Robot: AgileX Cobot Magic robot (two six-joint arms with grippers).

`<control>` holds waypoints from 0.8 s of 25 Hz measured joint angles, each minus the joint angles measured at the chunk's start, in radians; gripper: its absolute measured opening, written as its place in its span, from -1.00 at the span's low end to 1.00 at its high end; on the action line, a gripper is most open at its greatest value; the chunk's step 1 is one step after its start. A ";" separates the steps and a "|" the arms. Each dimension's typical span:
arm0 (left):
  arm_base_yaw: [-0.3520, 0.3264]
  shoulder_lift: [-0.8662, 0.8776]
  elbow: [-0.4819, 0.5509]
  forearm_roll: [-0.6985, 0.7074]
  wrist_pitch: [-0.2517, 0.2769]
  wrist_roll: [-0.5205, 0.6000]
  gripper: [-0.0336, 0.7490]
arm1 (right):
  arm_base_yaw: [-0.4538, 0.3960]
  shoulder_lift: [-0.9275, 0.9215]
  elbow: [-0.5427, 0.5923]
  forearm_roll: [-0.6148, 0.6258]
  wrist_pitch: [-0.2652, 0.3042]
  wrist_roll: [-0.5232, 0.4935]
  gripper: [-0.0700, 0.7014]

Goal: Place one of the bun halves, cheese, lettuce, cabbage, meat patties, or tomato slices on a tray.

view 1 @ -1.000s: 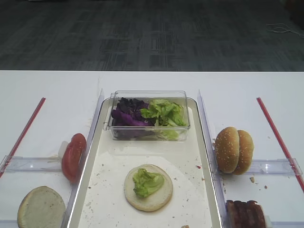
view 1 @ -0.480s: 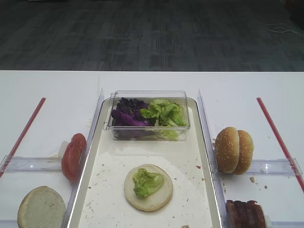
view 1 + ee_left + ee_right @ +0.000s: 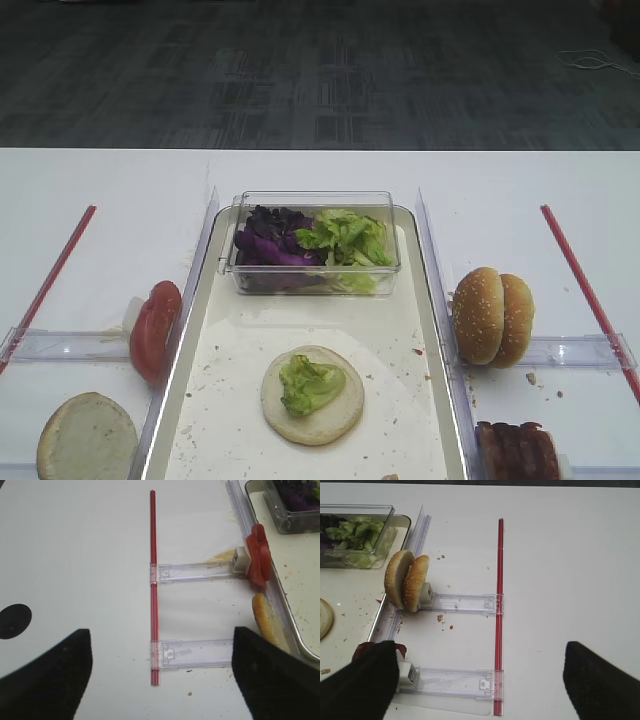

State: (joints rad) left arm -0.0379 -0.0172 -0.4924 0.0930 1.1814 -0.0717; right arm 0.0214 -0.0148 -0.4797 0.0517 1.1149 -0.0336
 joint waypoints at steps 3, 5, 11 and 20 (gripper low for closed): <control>0.000 0.000 0.000 0.000 0.000 0.000 0.52 | 0.000 0.000 0.000 0.000 0.000 0.000 0.97; 0.000 0.000 0.000 0.000 0.000 0.000 0.52 | 0.000 0.000 0.000 0.000 0.000 0.000 0.97; 0.000 0.000 0.000 0.000 0.000 0.000 0.52 | 0.000 0.000 0.000 0.000 0.000 0.000 0.97; 0.000 0.000 0.000 0.000 0.000 0.000 0.52 | 0.000 0.000 0.000 -0.002 0.000 0.006 0.97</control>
State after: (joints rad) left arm -0.0379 -0.0172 -0.4924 0.0930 1.1814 -0.0717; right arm 0.0214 -0.0148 -0.4797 0.0499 1.1149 -0.0279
